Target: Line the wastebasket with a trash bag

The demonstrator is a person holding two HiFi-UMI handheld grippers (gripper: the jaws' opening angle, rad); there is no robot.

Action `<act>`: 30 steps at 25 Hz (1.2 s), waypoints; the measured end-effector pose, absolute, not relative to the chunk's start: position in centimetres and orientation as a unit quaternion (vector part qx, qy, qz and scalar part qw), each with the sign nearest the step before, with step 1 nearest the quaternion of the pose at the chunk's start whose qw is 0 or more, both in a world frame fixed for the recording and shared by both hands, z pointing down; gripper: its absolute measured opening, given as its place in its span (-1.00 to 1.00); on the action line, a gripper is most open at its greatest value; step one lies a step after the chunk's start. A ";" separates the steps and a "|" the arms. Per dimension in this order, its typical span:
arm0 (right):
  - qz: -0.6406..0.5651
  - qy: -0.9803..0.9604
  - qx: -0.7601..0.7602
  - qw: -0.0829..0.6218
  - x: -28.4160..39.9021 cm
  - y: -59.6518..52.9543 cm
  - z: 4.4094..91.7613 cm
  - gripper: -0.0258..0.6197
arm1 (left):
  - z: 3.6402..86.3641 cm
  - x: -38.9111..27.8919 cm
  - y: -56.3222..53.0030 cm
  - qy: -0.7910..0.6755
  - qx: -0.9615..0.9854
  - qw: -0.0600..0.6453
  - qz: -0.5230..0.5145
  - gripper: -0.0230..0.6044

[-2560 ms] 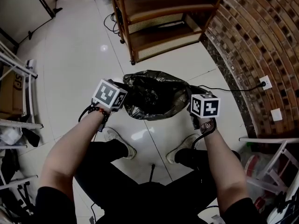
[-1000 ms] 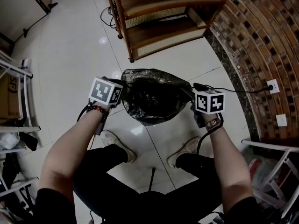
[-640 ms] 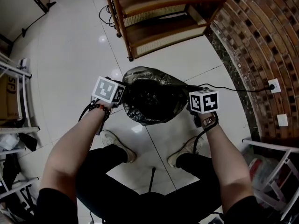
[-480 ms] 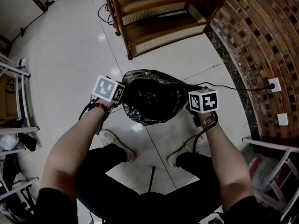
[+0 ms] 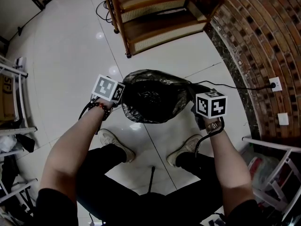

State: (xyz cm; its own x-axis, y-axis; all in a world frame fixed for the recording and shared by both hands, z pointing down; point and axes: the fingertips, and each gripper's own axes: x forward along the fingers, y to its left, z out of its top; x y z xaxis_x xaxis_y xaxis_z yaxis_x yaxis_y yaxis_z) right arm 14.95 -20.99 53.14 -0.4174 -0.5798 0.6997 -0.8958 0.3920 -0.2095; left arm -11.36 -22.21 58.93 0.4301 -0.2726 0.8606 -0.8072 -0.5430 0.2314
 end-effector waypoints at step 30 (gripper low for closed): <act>0.514 -0.728 0.411 0.191 13.4 -14.8 58.3 -0.92 | 59.9 -13.4 -21.8 -0.363 0.772 0.371 0.368 -0.51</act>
State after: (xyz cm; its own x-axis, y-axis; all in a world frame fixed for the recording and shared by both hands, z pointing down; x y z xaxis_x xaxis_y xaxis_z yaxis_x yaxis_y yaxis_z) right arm 13.45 -14.76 58.27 -0.5886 -0.4020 0.7014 -0.7954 0.1328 -0.5913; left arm -13.37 -21.83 59.93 0.4660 -0.2870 0.8369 -0.8326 -0.4623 0.3051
